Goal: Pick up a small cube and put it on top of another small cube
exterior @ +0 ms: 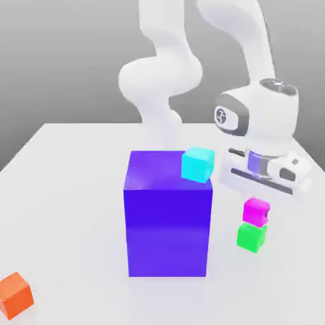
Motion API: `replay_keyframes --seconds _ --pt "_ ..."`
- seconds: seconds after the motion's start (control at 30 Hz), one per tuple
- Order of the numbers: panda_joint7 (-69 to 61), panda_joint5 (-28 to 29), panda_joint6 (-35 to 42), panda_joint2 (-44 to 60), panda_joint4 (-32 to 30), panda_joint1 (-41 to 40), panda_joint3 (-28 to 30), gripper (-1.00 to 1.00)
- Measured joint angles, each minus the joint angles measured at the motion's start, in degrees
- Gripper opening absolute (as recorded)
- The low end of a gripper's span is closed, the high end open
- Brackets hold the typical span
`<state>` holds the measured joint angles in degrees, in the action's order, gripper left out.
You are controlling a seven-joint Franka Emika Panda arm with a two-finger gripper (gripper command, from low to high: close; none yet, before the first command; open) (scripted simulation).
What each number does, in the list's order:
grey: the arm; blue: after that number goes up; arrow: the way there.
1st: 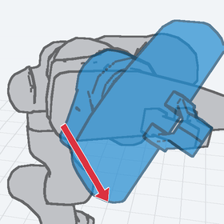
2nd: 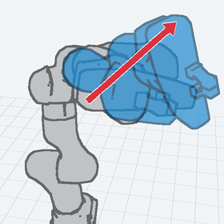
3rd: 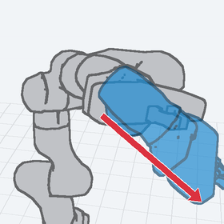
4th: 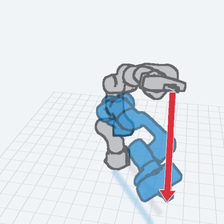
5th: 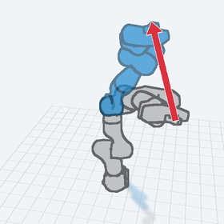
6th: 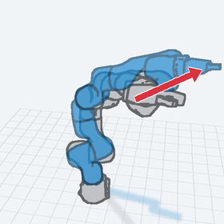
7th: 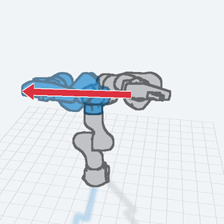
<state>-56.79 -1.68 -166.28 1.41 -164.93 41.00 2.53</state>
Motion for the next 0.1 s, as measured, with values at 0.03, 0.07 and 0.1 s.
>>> replay_keyframes --seconds 0.03,0.07,0.1 --pt "0.2 0.3 -1.3 1.3 0.0 0.0 0.2 1.00" --pt "0.2 0.3 -1.3 1.3 0.0 0.0 0.2 1.00" --pt "0.2 0.3 -1.3 1.3 0.0 0.0 0.2 1.00"
